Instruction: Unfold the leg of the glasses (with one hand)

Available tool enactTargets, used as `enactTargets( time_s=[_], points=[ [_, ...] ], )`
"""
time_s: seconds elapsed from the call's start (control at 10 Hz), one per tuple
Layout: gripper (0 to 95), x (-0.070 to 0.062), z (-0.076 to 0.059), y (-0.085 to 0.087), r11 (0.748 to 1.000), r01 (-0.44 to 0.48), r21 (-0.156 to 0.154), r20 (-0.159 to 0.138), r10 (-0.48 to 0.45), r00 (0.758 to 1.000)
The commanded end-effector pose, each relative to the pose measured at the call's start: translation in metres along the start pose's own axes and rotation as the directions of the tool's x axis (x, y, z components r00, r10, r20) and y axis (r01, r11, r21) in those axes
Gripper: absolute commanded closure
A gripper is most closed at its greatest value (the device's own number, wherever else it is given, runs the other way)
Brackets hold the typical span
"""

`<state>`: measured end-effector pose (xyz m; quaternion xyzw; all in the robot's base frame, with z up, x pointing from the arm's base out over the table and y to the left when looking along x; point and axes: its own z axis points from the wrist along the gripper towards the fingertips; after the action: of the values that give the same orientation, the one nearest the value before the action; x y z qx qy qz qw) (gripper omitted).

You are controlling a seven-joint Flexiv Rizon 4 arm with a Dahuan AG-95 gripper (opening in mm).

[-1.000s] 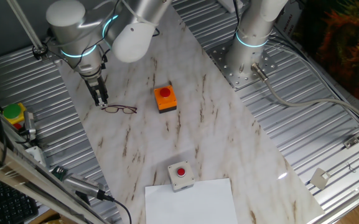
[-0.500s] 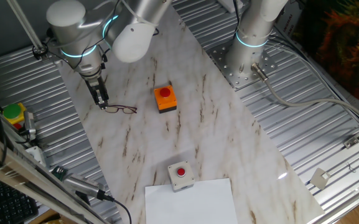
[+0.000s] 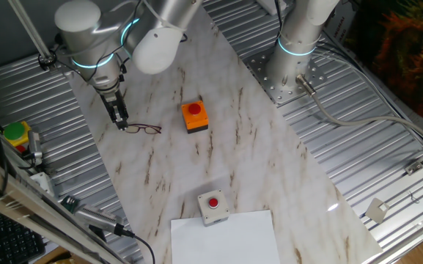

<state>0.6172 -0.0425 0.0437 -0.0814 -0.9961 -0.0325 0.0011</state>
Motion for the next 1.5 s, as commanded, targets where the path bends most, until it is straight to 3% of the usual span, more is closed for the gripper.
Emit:
enactTargets(
  time_s=[0.1, 0.2, 0.3, 1.1, 1.5],
  points=[
    [57.0, 0.0001, 0.0002, 0.0001, 1.0, -0.001, -0.002, -0.004, 0.001, 1.0],
    [57.0, 0.0001, 0.0006, 0.0002, 1.0, -0.002, -0.002, -0.007, 0.002, 1.0],
    [76.0, 0.0, 0.0012, 0.0002, 1.0, -0.003, -0.001, -0.008, 0.003, 1.0],
    [76.0, -0.0001, 0.0043, 0.0001, 1.0, -0.002, 0.002, -0.017, 0.002, 1.0],
    [76.0, -0.0002, 0.0065, -0.0002, 1.0, -0.002, 0.004, -0.037, 0.002, 0.999]
  ],
)
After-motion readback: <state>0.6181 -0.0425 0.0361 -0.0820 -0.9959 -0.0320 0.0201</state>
